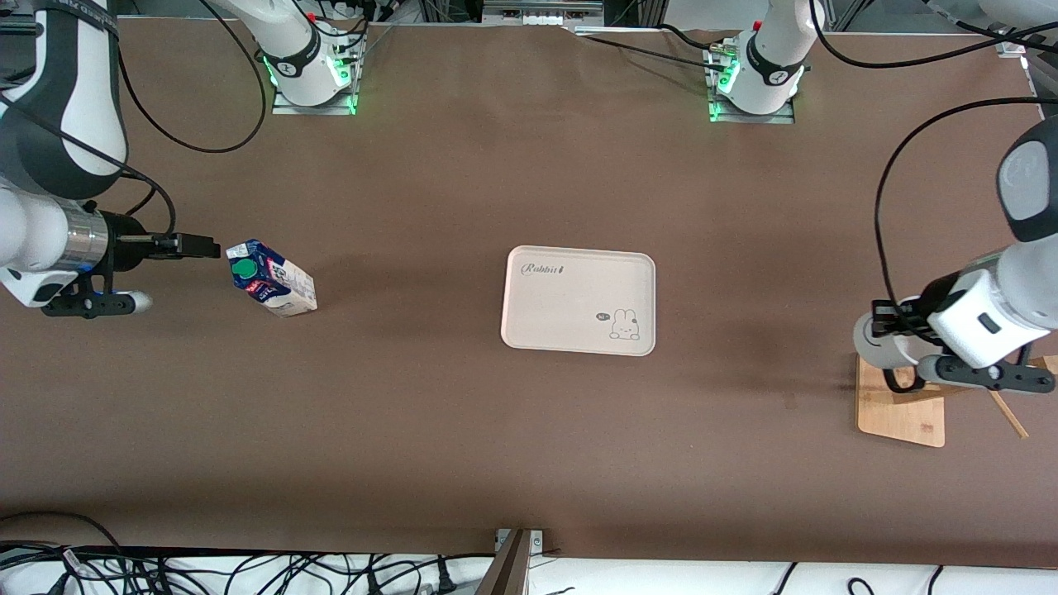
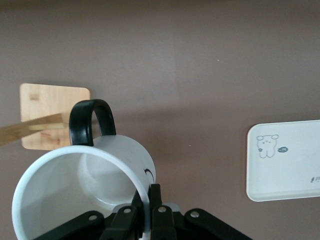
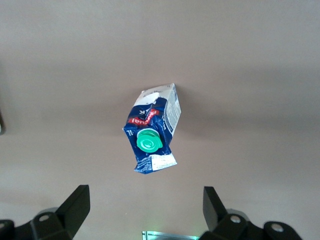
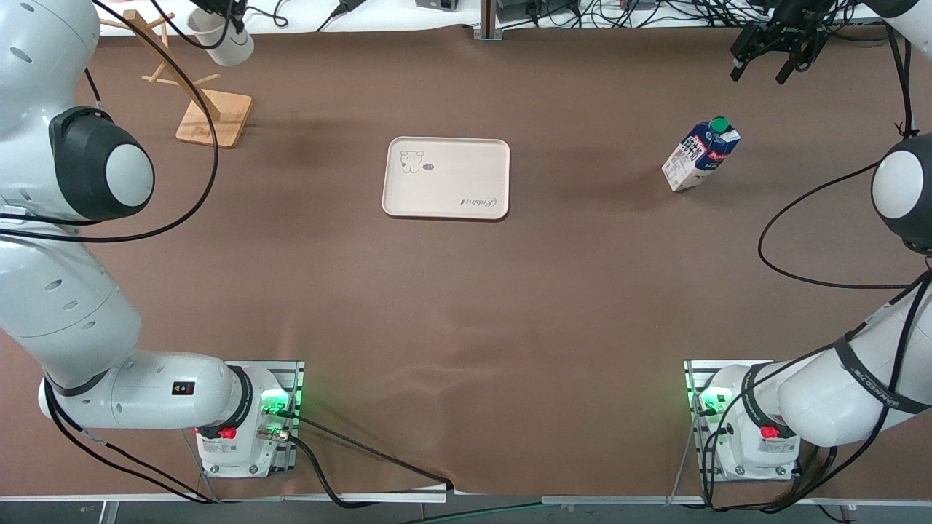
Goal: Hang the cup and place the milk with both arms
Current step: 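Hang the mug on the stand peg while the right gripper withdraws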
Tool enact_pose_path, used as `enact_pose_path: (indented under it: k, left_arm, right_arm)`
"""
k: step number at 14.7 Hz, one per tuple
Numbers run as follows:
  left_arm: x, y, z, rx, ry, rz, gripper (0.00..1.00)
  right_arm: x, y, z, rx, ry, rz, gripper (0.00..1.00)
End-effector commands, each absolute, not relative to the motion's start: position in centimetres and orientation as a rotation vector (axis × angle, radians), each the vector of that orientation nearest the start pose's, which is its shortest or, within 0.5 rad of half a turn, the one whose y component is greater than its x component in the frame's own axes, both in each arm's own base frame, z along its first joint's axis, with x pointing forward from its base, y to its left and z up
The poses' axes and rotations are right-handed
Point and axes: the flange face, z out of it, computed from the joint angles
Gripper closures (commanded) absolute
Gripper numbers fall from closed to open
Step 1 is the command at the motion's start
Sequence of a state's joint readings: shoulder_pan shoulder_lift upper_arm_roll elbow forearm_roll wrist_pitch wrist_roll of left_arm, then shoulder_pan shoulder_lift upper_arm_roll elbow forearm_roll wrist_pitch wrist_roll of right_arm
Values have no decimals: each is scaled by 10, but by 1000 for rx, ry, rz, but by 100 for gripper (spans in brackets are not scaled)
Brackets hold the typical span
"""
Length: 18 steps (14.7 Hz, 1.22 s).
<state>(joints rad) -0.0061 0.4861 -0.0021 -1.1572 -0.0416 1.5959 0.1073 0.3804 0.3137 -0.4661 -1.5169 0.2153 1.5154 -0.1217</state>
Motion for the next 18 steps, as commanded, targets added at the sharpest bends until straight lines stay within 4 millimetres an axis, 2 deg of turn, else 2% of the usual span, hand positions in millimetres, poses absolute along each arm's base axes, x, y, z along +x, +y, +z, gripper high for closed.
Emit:
enact_pose_path:
  k: [1, 3, 5, 7, 10, 12, 15, 16, 17, 18]
  left_arm:
    - [699, 6, 529, -3160, 221, 33, 100]
    - [699, 14, 528, -3168, 203, 38, 100]
    - [698, 30, 527, -3169, 205, 47, 100]
    - [697, 49, 528, -3168, 249, 42, 100]
    - [694, 57, 526, -3170, 240, 70, 100]
    - [692, 61, 526, -3168, 232, 83, 100]
    - [690, 76, 522, -3156, 267, 98, 100]
    - [690, 86, 521, -3146, 296, 99, 100]
    - [690, 88, 519, -3144, 314, 101, 100]
    - [690, 90, 520, -3142, 312, 99, 100]
  right_arm:
    - [619, 4, 506, -3025, -49, 385, 0]
    - [622, 5, 524, -3038, -57, 331, 0]
    - [624, -1, 537, -3047, -42, 296, 0]
    - [623, 2, 559, -3052, -43, 258, 0]
    - [624, -6, 575, -3065, 37, 212, 0]
    - [621, -20, 580, -3072, 70, 219, 0]
    - [618, -26, 580, -3155, 74, 259, 0]
    - [619, -9, 579, -3208, 17, 266, 0]
    - [620, 1, 576, -3238, 11, 268, 0]
    - [620, 3, 579, -3235, 71, 243, 0]
